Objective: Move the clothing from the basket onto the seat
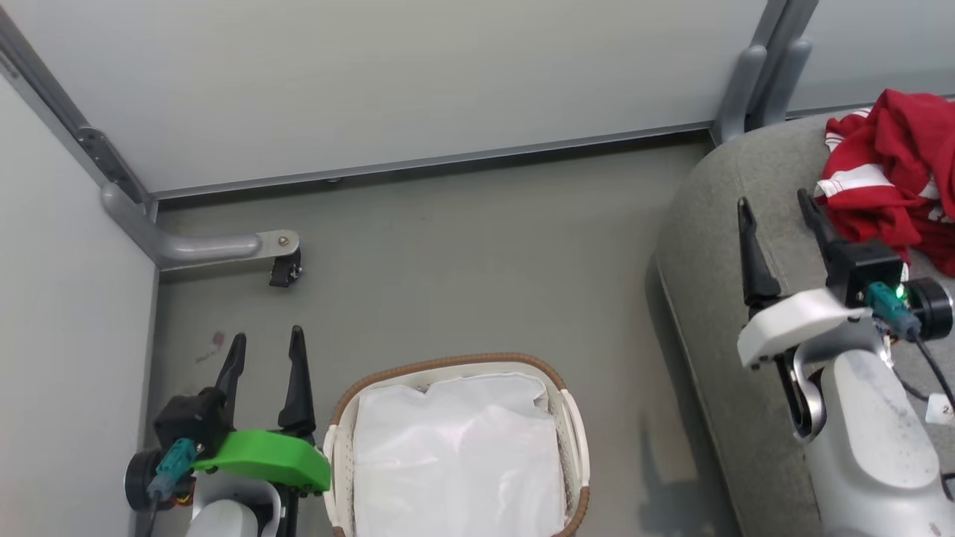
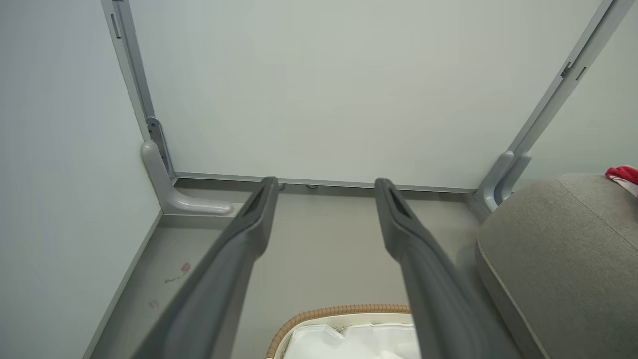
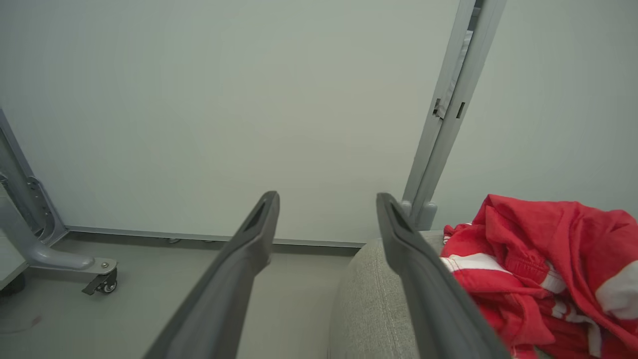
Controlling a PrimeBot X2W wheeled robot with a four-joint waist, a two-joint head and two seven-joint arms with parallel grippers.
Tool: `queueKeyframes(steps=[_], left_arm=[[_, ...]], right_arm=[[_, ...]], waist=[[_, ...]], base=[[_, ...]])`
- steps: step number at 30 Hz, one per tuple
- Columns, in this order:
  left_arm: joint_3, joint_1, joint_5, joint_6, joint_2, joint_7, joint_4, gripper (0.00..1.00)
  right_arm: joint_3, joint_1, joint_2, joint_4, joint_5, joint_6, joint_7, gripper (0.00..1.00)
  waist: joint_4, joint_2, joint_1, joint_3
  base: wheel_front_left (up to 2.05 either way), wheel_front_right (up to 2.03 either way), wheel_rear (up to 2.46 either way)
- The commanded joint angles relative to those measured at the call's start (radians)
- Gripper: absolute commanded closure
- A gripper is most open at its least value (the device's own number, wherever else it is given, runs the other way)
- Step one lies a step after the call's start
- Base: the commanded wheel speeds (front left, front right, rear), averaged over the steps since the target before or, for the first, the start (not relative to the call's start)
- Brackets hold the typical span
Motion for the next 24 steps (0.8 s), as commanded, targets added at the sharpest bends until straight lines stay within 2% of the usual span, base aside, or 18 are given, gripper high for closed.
queueKeyframes(steps=[1,5,12,24], left_arm=[[0.012,0.021,-0.004,-0.003,0.000,0.000,-0.004,0.00],[0.032,0.049,-0.015,-0.005,0.000,0.000,-0.010,0.00],[0.035,0.098,-0.037,-0.001,0.000,0.000,-0.024,0.00],[0.022,0.128,-0.039,0.011,0.000,0.000,-0.015,0.00]], right_arm=[[-0.003,0.040,0.007,-0.015,0.009,-0.001,-0.002,0.00],[0.005,0.125,0.024,-0.052,0.024,-0.001,-0.002,0.00],[0.073,0.240,0.025,-0.096,0.126,-0.001,-0.002,0.00],[0.101,0.315,0.026,-0.119,0.151,-0.001,-0.002,0.00]], waist=[[0.028,0.0000,0.0001,-0.029],[0.033,0.0000,0.0001,-0.041],[0.031,0.0000,0.0001,-0.051],[0.023,0.0000,0.0001,-0.066]], base=[[0.00,0.00,0.00],[0.00,0.00,0.00],[0.00,0.00,0.00],[0.00,0.00,0.00]])
